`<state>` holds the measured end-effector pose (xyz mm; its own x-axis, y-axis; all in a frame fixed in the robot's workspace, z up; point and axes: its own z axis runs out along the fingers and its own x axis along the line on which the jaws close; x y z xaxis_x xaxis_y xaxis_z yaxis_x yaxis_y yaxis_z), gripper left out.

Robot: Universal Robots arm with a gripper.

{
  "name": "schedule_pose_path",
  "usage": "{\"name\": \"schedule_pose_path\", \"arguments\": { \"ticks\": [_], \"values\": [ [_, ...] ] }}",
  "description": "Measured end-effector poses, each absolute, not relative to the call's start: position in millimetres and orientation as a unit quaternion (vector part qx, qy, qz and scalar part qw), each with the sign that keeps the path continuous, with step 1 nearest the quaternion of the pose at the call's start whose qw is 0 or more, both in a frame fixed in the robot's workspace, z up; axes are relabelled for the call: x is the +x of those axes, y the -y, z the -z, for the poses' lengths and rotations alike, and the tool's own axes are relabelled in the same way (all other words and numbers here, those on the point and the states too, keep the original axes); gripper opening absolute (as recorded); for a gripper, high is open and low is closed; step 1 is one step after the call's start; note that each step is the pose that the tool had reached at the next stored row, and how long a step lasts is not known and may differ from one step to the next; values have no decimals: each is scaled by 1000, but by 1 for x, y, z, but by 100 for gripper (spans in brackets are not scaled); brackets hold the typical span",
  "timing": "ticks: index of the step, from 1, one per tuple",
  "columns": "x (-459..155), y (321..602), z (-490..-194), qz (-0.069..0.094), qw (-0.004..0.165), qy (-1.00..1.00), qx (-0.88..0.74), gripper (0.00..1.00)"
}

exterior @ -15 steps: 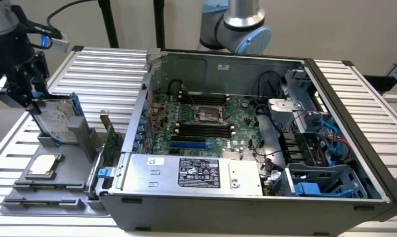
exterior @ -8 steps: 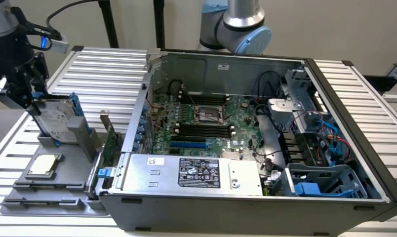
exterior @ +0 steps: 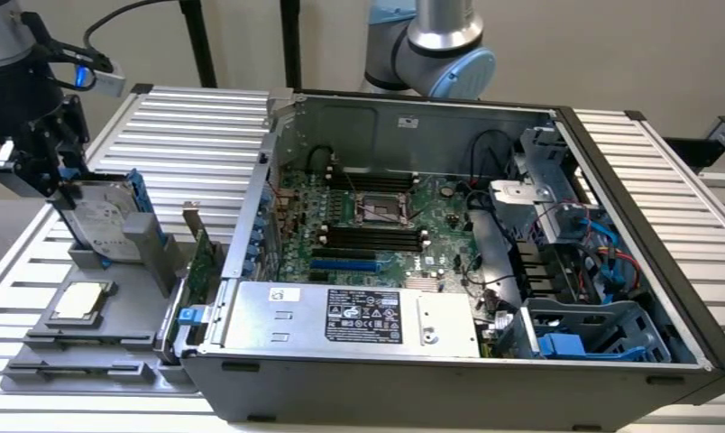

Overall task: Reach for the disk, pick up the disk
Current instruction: 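Pick up the disk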

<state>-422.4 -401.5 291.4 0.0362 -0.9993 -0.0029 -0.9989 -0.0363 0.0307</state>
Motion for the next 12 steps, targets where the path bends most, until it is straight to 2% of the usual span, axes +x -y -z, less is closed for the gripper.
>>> {"name": "schedule_pose_path", "arguments": {
  "ticks": [12],
  "values": [
    [-424, 401, -291, 10, 12, 691, 722, 54]
  ]
}}
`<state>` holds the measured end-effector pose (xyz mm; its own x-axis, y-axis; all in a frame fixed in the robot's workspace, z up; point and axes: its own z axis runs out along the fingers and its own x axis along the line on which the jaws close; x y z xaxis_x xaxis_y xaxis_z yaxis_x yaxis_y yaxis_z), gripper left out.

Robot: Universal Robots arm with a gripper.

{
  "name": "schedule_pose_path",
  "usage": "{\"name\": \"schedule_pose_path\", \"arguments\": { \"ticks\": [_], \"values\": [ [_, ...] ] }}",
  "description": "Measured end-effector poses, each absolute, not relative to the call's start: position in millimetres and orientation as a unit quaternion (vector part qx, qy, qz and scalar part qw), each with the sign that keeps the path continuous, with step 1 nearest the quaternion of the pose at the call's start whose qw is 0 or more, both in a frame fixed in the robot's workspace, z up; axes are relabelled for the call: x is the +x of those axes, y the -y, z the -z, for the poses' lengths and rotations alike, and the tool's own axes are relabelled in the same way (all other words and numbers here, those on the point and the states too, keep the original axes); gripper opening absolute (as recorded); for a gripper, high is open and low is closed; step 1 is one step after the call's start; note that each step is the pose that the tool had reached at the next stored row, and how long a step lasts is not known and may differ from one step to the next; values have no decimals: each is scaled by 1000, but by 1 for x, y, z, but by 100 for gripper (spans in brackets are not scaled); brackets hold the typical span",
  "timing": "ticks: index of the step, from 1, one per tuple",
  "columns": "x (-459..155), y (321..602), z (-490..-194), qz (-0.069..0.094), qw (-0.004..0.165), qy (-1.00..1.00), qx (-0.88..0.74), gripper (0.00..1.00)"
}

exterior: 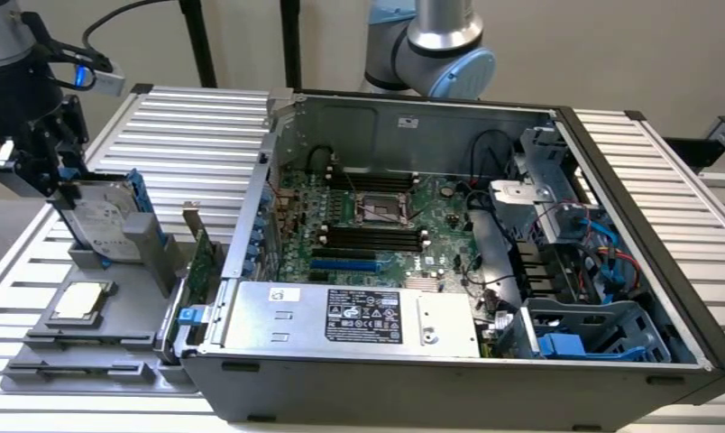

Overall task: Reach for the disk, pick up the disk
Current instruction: 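Pick up the disk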

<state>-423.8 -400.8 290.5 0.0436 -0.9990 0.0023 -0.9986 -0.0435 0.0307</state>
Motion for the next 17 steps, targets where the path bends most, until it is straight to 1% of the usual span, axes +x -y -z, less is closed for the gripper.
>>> {"name": "schedule_pose_path", "arguments": {
  "ticks": [17],
  "values": [
    [-422, 401, -290, 9, 12, 691, 722, 54]
  ]
}}
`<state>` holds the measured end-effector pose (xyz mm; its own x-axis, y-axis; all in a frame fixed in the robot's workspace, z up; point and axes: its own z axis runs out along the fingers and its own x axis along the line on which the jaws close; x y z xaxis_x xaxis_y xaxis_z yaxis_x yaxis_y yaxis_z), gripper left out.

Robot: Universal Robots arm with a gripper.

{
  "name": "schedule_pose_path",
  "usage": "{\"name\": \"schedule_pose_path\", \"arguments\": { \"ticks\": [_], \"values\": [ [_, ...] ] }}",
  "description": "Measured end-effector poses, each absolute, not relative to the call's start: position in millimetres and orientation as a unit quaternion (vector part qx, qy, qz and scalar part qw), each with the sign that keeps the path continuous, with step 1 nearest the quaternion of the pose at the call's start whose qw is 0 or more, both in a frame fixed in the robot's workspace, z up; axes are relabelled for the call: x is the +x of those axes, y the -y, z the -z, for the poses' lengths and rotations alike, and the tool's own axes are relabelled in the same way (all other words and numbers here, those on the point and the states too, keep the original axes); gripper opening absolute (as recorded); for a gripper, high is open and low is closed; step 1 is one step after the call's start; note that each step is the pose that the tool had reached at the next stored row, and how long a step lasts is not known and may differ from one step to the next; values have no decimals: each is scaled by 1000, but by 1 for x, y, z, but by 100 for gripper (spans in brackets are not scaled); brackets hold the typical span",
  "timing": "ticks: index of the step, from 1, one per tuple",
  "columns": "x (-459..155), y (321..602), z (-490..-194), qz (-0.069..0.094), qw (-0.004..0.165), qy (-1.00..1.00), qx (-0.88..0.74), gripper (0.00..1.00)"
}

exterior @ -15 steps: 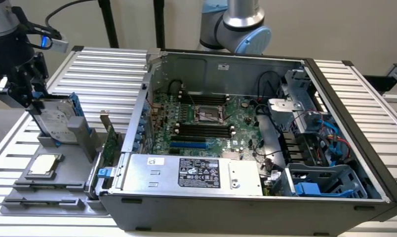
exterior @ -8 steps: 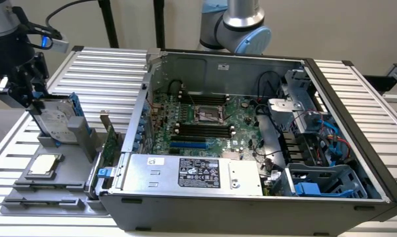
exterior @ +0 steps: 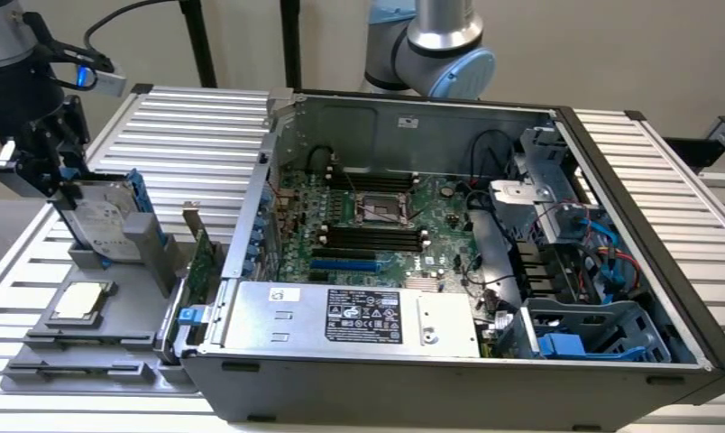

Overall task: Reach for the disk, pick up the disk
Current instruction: 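Pick up the disk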

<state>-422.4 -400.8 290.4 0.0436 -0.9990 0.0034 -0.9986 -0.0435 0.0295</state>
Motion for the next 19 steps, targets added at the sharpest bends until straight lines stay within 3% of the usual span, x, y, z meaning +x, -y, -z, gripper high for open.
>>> {"name": "schedule_pose_path", "arguments": {
  "ticks": [3, 4, 9, 12, 19],
  "values": [
    [-422, 401, -290, 9, 12, 691, 722, 52],
    [-422, 401, -290, 9, 12, 691, 722, 45],
    [-422, 401, -290, 9, 12, 691, 722, 45],
    [-422, 402, -290, 9, 12, 691, 722, 34],
    [-422, 411, -290, 9, 11, 692, 722, 34]
  ]
}}
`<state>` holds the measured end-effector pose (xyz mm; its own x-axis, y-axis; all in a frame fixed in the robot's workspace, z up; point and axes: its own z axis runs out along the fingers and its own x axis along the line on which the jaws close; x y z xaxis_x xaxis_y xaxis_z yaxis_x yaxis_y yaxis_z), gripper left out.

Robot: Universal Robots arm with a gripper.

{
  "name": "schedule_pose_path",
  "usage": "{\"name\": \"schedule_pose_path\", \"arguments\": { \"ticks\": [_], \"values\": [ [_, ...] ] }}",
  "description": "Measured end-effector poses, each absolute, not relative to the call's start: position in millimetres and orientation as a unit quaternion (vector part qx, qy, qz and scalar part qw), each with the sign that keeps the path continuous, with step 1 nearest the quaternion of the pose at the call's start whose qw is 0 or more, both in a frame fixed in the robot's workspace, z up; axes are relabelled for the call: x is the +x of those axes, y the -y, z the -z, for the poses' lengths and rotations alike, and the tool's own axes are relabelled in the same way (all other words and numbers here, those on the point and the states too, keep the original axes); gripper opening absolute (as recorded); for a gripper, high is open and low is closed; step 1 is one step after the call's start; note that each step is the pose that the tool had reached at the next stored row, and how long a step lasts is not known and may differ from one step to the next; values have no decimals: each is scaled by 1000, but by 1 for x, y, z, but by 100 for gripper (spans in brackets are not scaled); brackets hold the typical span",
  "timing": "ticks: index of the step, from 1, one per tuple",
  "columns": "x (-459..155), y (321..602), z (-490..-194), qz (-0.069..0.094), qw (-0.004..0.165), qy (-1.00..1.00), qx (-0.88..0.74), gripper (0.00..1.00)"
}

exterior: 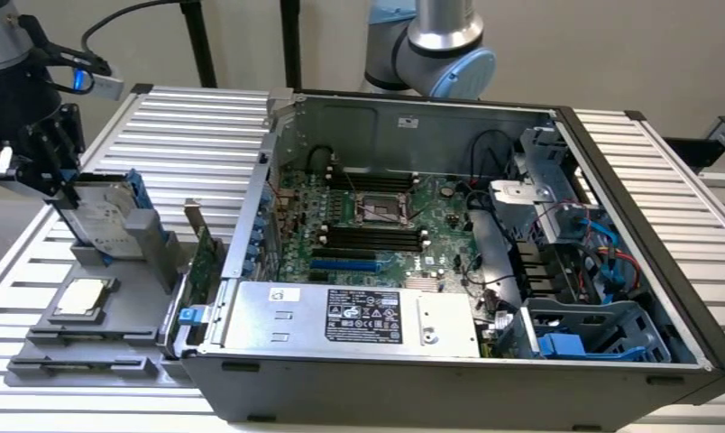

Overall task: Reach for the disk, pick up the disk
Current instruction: 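Pick up the disk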

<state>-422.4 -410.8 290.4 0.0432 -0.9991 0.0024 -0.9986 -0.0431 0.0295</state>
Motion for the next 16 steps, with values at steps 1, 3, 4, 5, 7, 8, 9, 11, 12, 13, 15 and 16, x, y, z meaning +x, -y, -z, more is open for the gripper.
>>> {"name": "schedule_pose_path", "arguments": {
  "ticks": [1, 3, 4, 5, 7, 8, 9, 11, 12, 13, 15, 16],
  "values": [
    [-422, 412, -290, 10, 11, 692, 722, 34],
    [-422, 413, -290, 10, 11, 692, 722, 34],
    [-422, 413, -290, 10, 11, 692, 722, 34],
    [-422, 413, -290, 11, 10, 692, 722, 34],
    [-422, 413, -290, 12, 9, 692, 722, 34],
    [-422, 413, -291, 13, 8, 692, 722, 33],
    [-422, 413, -291, 14, 7, 692, 722, 33],
    [-422, 413, -291, 17, 4, 692, 722, 33],
    [-422, 413, -291, 18, 3, 692, 722, 33],
    [-422, 413, -291, 18, 2, 692, 722, 33],
    [-422, 413, -291, 19, 1, 692, 722, 33],
    [-422, 413, -291, 19, 1, 692, 722, 33]
  ]
}}
